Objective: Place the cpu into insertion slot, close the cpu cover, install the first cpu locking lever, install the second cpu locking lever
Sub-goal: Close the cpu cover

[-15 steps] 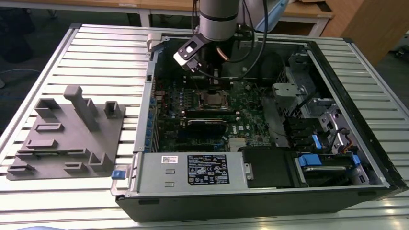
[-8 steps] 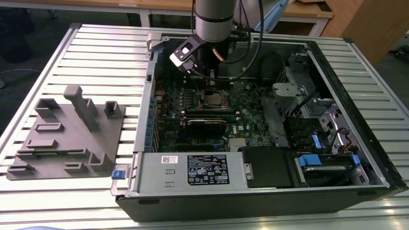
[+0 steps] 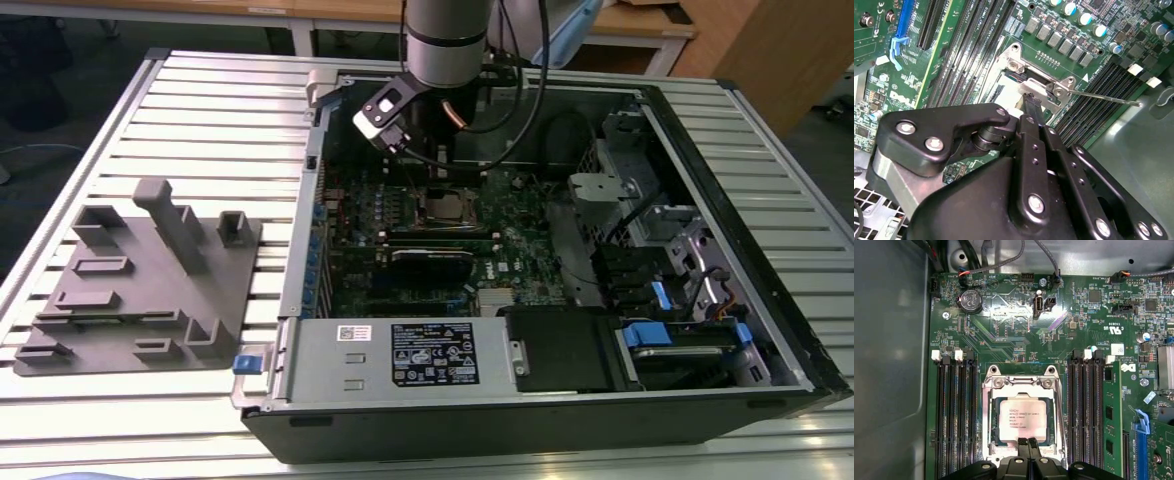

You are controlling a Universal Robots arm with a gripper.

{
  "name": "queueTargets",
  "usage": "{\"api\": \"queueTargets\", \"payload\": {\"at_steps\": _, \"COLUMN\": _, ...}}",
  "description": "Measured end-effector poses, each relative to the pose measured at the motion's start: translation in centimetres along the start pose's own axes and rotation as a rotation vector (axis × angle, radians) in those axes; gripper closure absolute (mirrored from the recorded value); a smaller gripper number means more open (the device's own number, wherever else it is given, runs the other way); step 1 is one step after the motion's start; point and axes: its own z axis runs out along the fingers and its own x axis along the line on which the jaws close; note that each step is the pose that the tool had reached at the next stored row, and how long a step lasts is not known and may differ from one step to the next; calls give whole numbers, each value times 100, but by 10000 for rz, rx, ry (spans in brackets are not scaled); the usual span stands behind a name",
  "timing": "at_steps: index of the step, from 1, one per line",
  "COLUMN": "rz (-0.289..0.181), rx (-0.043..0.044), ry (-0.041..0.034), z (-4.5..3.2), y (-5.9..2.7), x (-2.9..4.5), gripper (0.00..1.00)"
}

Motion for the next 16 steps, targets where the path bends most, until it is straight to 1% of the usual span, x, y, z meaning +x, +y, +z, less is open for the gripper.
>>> {"api": "queueTargets", "payload": {"at_steps": 5, "rz": -18, "rx": -1, "ry": 1, "z": 1, "y": 20, "x": 0, "gripper": 89}}
{"api": "queueTargets", "payload": {"at_steps": 8, "rz": -193, "rx": -8, "ry": 11, "z": 4, "y": 40, "x": 0, "gripper": 89}}
{"api": "queueTargets", "payload": {"at_steps": 11, "rz": -595, "rx": -24, "ry": 29, "z": 7, "y": 45, "x": 1, "gripper": 89}}
{"api": "queueTargets", "payload": {"at_steps": 16, "rz": -1503, "rx": -64, "ry": 74, "z": 12, "y": 46, "x": 1, "gripper": 89}}
